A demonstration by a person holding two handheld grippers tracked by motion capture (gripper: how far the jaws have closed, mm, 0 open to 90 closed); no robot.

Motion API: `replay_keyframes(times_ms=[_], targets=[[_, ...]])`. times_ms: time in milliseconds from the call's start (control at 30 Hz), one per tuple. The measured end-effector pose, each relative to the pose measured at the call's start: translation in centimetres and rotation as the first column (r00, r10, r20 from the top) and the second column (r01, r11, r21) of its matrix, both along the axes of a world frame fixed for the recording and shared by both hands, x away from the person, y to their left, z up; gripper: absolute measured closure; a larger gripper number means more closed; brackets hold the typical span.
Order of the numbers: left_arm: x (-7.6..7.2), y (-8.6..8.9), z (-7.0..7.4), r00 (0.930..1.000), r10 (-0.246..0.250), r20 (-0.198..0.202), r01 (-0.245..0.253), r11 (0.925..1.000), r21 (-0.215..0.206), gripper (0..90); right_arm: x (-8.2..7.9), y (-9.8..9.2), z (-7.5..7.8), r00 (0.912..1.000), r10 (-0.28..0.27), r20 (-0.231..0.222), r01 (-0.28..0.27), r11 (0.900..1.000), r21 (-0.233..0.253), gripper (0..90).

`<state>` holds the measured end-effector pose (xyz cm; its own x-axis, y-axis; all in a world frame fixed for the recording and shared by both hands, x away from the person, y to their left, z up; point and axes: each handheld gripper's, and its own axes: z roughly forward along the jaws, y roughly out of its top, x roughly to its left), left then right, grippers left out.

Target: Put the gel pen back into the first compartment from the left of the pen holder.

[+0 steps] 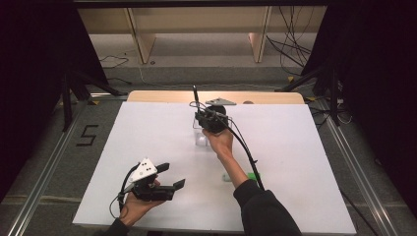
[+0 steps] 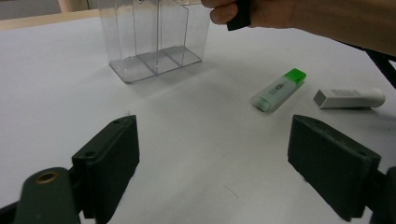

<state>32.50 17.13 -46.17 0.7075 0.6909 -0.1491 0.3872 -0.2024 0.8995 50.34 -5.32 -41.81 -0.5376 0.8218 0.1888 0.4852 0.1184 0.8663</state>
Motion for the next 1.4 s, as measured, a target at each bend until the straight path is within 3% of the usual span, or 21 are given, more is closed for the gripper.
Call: replay_keyframes(times_ms=[233,367,500,600,767,967,1167,1400], targets=[[0.0,0.0,0.0,1.0000,-0.003,-0.002,0.003,1.0000,0.004,16.6,-0.1,-0.1,-0.6,0.9999,-0.005,-0.014,0.005,1.000,-0.006,79.1],[0.0,0.1,0.0,1.0000,-0.001,0.000,0.001,1.0000,0.006,16.6,-0.4,-0.5,0.0,0.9998,0.009,-0.017,-0.009,1.000,0.017,59.7],[0.0,0.1,0.0,1.0000,0.000,-0.002,0.000,1.0000,0.005,16.6,-1.1,-1.5,1.6,0.9994,0.033,0.014,-0.033,0.999,0.021,50.2],[0.0,0.0,0.0,1.0000,-0.001,-0.005,0.001,1.0000,0.005,16.5,-1.7,-2.5,2.6,0.9981,0.059,0.017,-0.059,0.998,-0.010,44.9],[0.0,0.0,-0.1,1.0000,-0.002,-0.005,0.002,0.9999,0.010,16.3,-2.8,-4.4,3.1,0.9946,0.104,-0.002,-0.104,0.994,-0.021,40.3],[0.1,0.0,-0.2,1.0000,0.002,-0.009,-0.002,1.0000,0.007,16.3,-5.5,-7.8,3.3,0.9868,0.161,-0.019,-0.161,0.987,-0.027,38.0],[0.1,-0.1,-0.2,0.9999,0.003,-0.011,-0.003,1.0000,0.010,16.3,-7.5,-9.6,3.0,0.9804,0.195,-0.029,-0.197,0.976,-0.091,36.5],[0.2,0.0,-0.3,0.9999,0.004,-0.014,-0.003,0.9999,0.017,16.3,-8.8,-11.2,1.8,0.9710,0.228,-0.071,-0.237,0.955,-0.178,34.2]])
